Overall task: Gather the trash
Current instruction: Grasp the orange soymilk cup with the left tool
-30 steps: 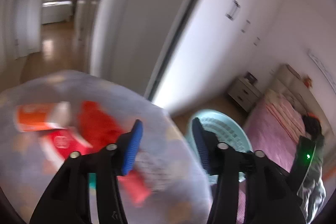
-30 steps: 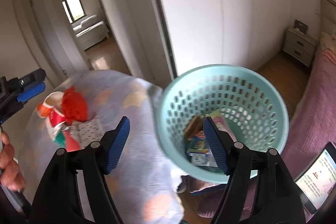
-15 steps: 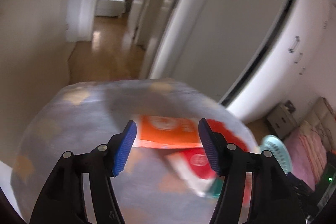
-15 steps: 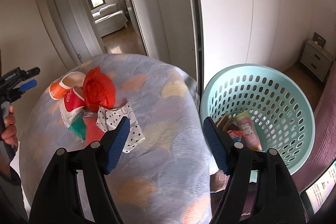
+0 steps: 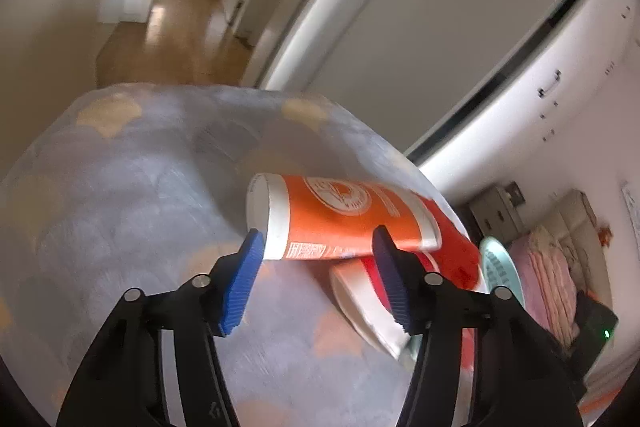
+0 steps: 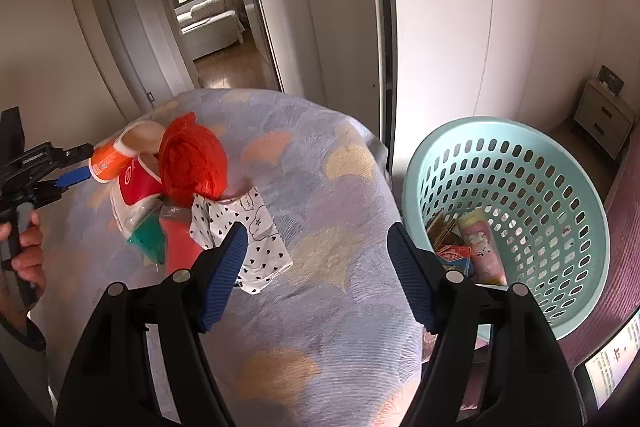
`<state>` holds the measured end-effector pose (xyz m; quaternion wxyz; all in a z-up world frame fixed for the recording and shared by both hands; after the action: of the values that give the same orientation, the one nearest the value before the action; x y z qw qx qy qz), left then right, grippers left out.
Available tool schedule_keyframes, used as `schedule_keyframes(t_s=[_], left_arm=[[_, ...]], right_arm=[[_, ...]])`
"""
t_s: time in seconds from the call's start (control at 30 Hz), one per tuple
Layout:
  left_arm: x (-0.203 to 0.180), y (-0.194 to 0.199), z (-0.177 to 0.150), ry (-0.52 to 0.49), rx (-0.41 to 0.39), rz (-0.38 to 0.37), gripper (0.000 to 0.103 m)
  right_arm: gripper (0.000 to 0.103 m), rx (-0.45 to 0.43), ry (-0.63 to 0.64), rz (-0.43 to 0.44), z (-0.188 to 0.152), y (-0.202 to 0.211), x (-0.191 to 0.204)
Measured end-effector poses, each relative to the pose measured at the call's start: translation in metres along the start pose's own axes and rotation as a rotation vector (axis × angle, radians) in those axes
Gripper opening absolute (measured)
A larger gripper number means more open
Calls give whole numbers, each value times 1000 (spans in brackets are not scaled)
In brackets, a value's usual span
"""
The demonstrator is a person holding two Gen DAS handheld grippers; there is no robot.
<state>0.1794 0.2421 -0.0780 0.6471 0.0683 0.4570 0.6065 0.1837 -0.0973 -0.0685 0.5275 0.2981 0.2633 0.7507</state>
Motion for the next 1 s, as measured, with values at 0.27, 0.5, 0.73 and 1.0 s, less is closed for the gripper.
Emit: schedule_keyframes(t_s=[0.27,0.5,0.73,1.0], left_arm=[[-23,3,-41,-101,115,-85,53],[-17,19,1,-208,-24,10,87],[-9,-40,41,-188,111,-145,88],[-26,-55,4,-349,260,-216,88]], right_arm=[[69,8,2,-1,-4,-4,1],[69,19,-2,0,-5,-9,2],[69,25,17,-33,-3,-15,6],[69,40,-4,-51,-1,-23,0]])
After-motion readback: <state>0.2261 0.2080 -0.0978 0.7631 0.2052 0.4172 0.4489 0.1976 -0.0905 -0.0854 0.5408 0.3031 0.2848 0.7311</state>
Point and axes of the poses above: each gripper's, at about its wrist camera, not at the fingertips, and y roughly against the way its jaws point, x to its left, z to its top, the point moved 4 cm from there along -y, roughly the way its jaws point
